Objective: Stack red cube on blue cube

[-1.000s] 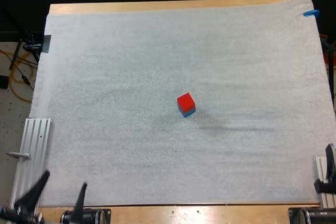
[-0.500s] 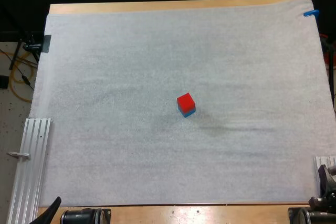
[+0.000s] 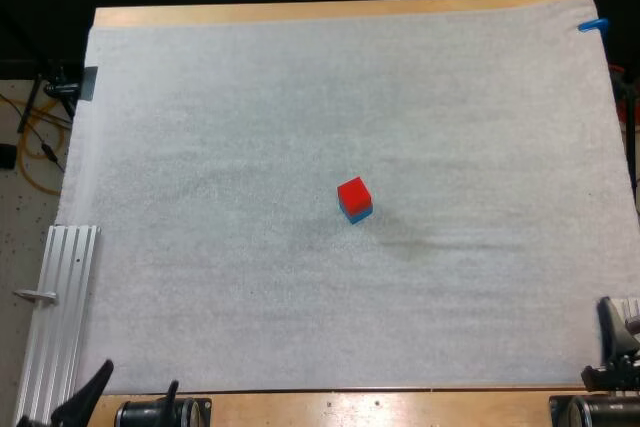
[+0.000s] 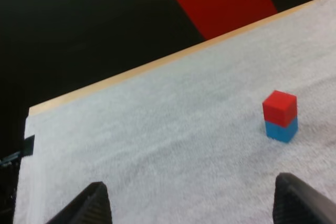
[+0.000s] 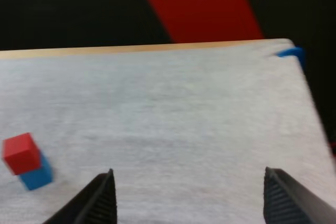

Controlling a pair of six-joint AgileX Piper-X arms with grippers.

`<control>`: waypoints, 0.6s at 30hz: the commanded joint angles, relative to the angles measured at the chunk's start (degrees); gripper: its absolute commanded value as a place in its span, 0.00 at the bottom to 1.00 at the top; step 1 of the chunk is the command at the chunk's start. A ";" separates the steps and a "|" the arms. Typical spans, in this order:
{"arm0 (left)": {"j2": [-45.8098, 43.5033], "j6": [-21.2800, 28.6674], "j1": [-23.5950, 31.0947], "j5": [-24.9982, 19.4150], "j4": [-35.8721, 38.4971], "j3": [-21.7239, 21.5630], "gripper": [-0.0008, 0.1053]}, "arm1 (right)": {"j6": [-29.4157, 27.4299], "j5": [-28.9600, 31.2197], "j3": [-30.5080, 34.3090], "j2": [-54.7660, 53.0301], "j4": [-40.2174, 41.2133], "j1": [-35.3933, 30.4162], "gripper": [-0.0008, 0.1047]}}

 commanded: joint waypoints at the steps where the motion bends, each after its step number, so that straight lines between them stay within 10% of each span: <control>1: -7.82 -0.04 0.06 -0.58 -2.93 1.10 0.60 | -0.98 -2.12 0.61 -2.18 -1.84 -0.06 0.56; 18: -7.60 -4.45 0.06 -5.35 -27.25 25.21 0.60 | -1.55 -2.29 9.46 -2.18 -5.15 -0.06 0.56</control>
